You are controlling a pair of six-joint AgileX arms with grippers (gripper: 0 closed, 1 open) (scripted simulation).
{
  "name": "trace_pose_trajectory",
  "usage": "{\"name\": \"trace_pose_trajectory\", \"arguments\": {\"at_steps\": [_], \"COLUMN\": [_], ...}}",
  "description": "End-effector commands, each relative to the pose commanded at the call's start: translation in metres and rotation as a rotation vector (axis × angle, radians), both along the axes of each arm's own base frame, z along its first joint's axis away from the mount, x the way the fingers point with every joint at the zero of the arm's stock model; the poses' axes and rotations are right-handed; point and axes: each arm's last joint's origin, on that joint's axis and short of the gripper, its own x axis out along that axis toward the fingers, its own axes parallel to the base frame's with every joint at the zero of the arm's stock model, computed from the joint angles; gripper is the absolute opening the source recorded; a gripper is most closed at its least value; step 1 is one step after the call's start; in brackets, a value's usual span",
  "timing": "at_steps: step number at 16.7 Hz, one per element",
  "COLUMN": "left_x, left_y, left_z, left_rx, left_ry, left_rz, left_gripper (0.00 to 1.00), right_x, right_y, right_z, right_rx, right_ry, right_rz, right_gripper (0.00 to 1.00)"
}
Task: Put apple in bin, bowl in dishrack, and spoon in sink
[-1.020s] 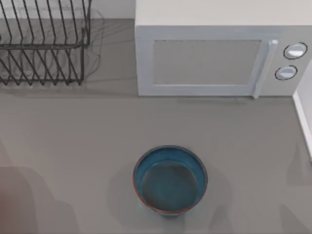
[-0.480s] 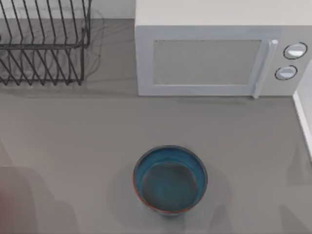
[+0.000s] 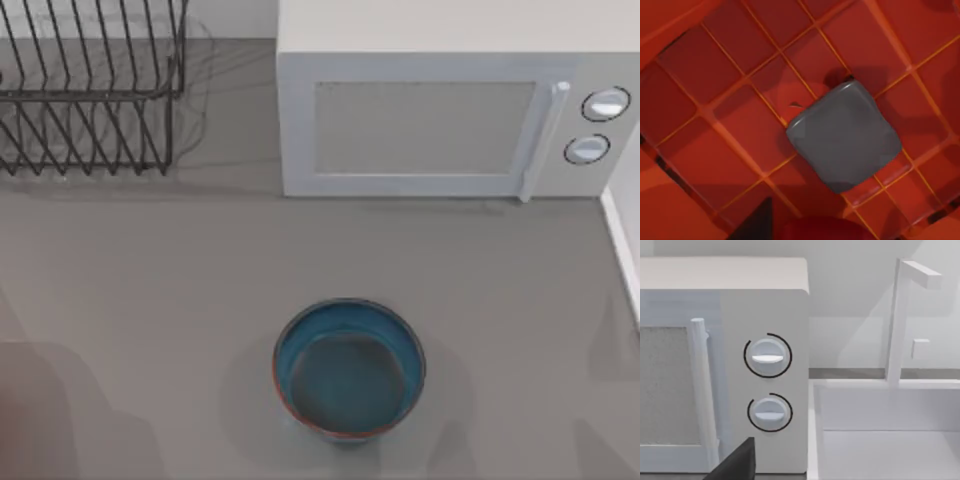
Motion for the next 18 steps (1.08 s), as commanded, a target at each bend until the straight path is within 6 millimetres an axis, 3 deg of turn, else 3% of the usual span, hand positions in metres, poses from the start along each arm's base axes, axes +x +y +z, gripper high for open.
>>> {"name": "trace_pose_trajectory", "arguments": {"at_steps": [4, 9, 18], "left_x": [-0.01, -0.036, -0.086], "left_y": [-0.015, -0.047, -0.094], "left_z": [0.004, 0.004, -0.03], "left_rx": [0.075, 0.281, 0.91], "left_ry": [-0.112, -0.371, -0.929], "left_rz": [-0.135, -0.452, -1.018], "left_gripper": [1.0, 1.0, 1.0], "right_x": [0.0, 0.0, 0.0], "right_y": [0.0, 0.0, 0.0], "right_z": [0.0, 0.0, 0.0], "right_rx": [0.0, 0.0, 0.0], "right_ry": [0.0, 0.0, 0.0], "right_rz": [0.0, 0.0, 0.0], "right_gripper": [1.0, 1.0, 1.0]}}
